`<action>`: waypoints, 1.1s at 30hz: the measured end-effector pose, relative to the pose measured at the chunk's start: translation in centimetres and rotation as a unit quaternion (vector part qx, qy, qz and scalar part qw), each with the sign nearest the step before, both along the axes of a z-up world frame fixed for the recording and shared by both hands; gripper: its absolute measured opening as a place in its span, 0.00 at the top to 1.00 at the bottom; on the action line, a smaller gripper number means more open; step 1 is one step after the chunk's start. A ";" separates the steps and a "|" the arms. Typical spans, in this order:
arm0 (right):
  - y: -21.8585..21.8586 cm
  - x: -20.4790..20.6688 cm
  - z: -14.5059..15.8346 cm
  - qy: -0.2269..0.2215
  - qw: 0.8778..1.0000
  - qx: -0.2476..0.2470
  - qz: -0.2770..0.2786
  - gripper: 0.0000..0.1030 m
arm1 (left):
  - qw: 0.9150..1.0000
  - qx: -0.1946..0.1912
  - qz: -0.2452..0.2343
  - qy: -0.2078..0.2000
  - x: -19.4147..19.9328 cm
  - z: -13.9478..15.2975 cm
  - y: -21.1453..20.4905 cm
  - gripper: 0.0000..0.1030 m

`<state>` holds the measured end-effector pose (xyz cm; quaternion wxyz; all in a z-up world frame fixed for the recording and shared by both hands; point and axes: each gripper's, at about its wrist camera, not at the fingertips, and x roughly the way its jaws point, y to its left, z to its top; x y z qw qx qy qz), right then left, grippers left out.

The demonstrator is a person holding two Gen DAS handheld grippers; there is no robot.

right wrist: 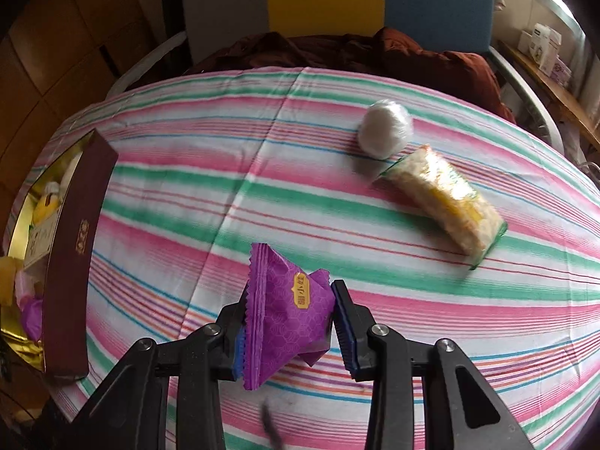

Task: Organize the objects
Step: 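Carry green box and purple packet over the gold tray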

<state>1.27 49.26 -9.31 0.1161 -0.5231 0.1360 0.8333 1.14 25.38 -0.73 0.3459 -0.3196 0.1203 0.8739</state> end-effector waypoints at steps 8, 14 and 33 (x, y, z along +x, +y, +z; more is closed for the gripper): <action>-2.8 -1.1 -0.2 -0.017 0.999 -0.011 0.027 0.64 | 0.999 0.004 0.036 -0.006 -1.3 -0.1 -3.9 0.71; -6.0 -1.6 2.0 0.004 0.999 -0.014 0.053 0.64 | 0.998 0.012 0.064 -0.020 -2.3 -0.8 -6.8 0.71; -20.7 -1.4 6.8 0.082 0.978 -0.064 0.181 0.63 | 0.982 0.070 0.169 -0.049 -4.4 -0.4 -19.3 0.71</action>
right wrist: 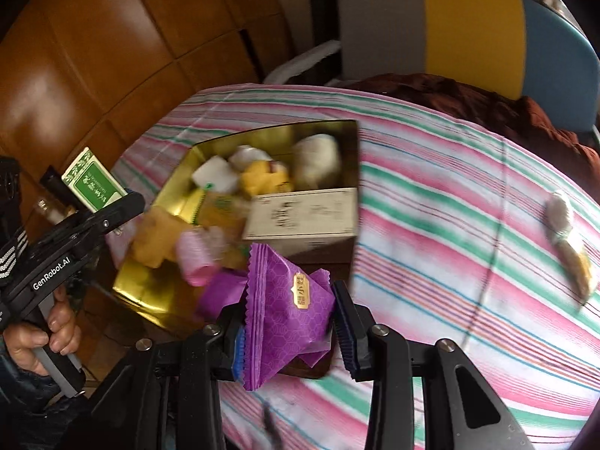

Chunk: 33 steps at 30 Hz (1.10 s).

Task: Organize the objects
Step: 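Carry green box and purple packet over the gold tray, then open both tools to drop the box and packet into the tray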

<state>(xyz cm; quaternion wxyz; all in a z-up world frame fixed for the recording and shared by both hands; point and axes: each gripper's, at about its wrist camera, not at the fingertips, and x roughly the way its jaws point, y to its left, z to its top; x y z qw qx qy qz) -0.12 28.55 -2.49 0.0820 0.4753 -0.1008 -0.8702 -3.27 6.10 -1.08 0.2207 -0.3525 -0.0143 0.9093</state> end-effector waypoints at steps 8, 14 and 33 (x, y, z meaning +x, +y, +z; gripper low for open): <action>-1.6 -0.6 -0.8 -0.007 1.000 -0.001 -0.013 0.52 | 1.000 0.022 -0.016 -0.013 0.3 -0.2 -0.1 0.71; -1.0 -0.1 -0.9 -0.005 0.999 -0.008 -0.032 0.52 | 0.999 0.016 -0.024 -0.039 0.2 -1.7 0.9 0.70; -2.6 0.6 -1.4 -0.004 0.997 0.033 -0.073 0.36 | 1.000 -0.019 0.003 -0.014 0.6 -1.7 0.9 0.33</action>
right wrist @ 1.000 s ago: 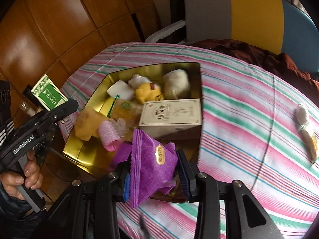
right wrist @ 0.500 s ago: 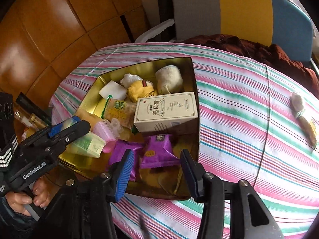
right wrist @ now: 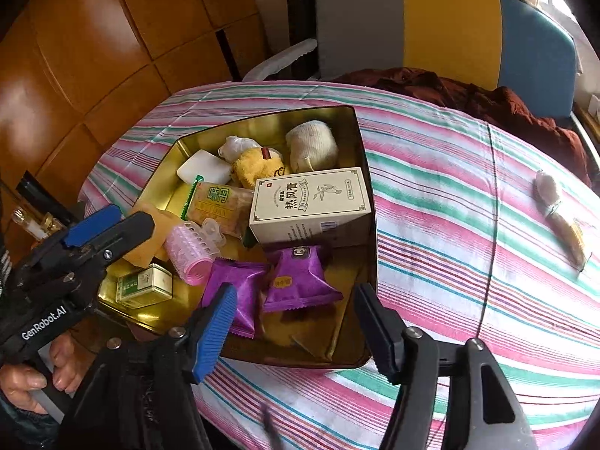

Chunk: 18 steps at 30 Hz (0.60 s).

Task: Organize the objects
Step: 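Open both tools to drop the box and packet into the tray, then move both open tools back to the white ball and cracker pack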

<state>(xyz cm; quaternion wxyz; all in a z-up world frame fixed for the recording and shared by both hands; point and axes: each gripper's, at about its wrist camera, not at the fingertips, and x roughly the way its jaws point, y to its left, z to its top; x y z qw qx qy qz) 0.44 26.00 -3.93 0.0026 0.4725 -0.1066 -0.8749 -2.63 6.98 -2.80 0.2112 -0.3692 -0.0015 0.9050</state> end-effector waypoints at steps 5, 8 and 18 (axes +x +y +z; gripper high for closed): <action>-0.2 0.0 0.0 0.003 1.000 0.014 -0.008 0.23 | 1.000 -0.009 0.008 0.014 0.2 0.6 -0.2 0.31; -0.2 0.1 -0.1 0.001 1.000 0.017 -0.011 0.23 | 1.000 -0.014 0.007 0.019 0.4 0.8 -0.1 0.31; -0.4 0.3 -0.2 -0.001 0.999 0.030 -0.019 0.23 | 0.999 -0.031 0.006 0.024 0.9 0.8 0.5 0.30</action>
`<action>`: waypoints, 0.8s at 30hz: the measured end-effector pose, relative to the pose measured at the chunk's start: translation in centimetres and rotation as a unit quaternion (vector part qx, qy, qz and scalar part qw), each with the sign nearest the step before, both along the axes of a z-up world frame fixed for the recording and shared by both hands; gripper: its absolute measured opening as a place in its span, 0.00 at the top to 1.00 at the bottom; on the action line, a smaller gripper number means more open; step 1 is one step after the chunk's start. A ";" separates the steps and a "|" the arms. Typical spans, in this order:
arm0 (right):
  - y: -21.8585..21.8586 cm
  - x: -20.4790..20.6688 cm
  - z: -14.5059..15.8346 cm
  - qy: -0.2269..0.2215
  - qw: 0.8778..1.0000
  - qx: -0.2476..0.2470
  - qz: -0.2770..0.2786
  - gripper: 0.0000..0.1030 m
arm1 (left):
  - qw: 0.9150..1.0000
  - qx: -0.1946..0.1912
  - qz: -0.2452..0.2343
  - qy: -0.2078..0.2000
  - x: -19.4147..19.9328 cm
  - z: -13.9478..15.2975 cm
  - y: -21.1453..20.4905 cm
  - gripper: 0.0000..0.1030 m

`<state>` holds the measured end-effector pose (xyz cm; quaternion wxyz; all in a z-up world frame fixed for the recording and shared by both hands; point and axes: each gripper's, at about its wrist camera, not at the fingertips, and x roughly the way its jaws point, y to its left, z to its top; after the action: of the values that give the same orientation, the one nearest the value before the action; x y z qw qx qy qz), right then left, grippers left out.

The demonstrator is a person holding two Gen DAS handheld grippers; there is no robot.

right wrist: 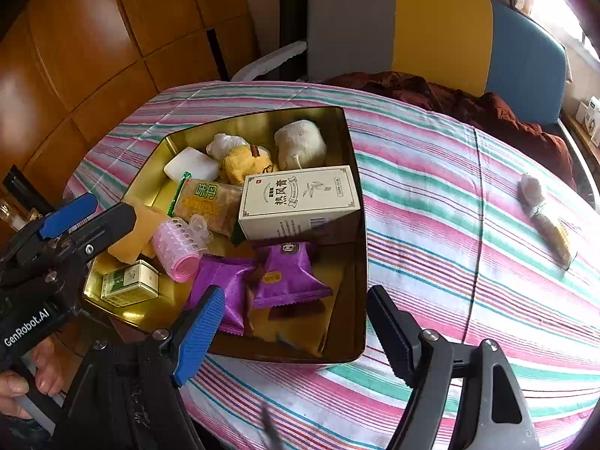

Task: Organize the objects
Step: 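Move both open tools back to the white ball and cracker pack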

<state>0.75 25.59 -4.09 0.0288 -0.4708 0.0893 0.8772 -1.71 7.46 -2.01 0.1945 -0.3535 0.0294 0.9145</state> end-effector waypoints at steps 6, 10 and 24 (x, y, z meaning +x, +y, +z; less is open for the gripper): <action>0.6 0.2 0.4 0.004 1.000 0.003 -0.009 0.23 | 1.000 -0.012 -0.011 0.005 0.4 0.1 0.7 0.29; 1.0 0.3 0.4 0.004 1.000 0.003 -0.019 0.23 | 1.000 -0.016 -0.018 0.005 0.6 0.1 1.1 0.29; 4.3 0.9 0.5 0.000 0.999 0.013 -0.048 0.18 | 0.997 -0.042 -0.063 0.013 1.8 0.3 3.7 0.26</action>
<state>1.69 29.93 -3.56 0.0775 -0.4651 0.1002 0.8762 0.10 11.19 -1.73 0.2359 -0.3473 0.0927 0.9028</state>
